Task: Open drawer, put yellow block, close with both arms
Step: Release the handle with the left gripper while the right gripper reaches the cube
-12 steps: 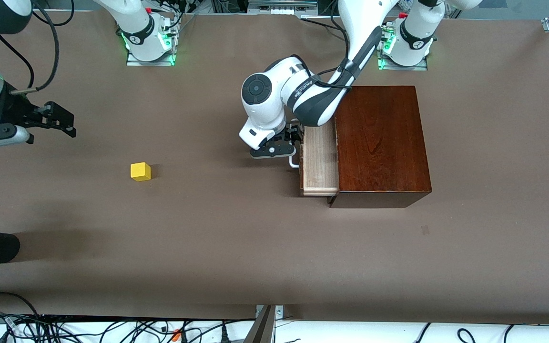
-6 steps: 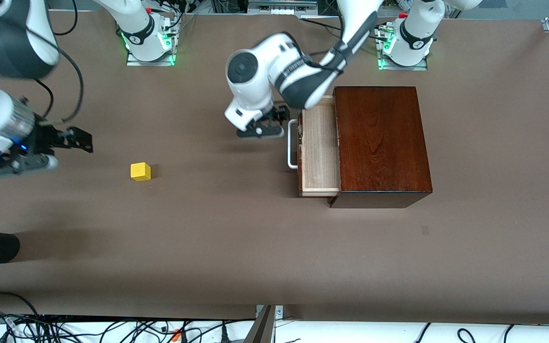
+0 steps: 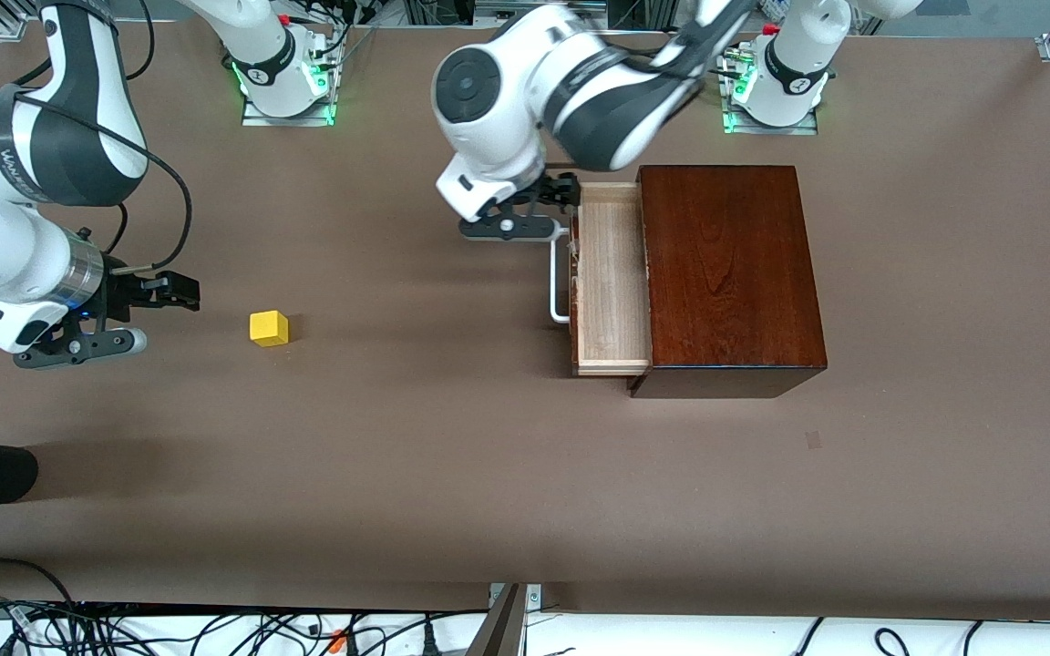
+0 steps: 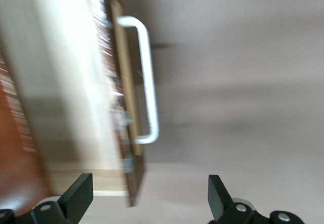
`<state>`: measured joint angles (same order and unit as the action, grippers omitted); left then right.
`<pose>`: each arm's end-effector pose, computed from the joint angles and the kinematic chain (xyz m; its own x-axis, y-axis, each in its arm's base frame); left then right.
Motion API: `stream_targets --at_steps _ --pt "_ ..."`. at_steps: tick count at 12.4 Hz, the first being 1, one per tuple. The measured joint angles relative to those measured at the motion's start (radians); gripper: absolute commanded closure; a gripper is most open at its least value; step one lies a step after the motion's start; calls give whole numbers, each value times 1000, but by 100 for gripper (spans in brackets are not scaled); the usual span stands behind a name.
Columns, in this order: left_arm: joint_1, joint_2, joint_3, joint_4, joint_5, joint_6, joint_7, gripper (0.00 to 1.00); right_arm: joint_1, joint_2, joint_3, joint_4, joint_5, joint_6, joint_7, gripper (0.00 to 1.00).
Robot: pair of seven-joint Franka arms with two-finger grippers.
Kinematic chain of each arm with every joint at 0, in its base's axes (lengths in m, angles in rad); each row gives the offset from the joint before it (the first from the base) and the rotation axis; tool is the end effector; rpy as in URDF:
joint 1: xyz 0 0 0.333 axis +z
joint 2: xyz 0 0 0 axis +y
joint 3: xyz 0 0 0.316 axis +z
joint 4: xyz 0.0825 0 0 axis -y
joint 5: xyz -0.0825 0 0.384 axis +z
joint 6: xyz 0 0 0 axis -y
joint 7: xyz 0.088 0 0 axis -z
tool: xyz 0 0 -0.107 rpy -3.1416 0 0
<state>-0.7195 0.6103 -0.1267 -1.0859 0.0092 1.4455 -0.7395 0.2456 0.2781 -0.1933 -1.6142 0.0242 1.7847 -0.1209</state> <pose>0.4819 -0.5054 0.4553 0.9718 -0.0773 -0.2228 -0.1055 -0.9875 -0.1176 0.6302 0.0463 0.4582 0.9801 0.1687 -0.1050 0.1714 -0.9850 0.0172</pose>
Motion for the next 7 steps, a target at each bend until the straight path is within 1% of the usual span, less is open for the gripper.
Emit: stream_targets --at_steps 4,6,7 --pt "148 -93 4 24 0 -72 198 0 1 2 5 -156 5 162 50 0" --pt "229 -143 6 25 0 -114 317 0 2 2 7 -214 38 203 55 0" --pt "276 -171 7 25 1 -134 382 0 2 1 8 -250 49 246 55 0"
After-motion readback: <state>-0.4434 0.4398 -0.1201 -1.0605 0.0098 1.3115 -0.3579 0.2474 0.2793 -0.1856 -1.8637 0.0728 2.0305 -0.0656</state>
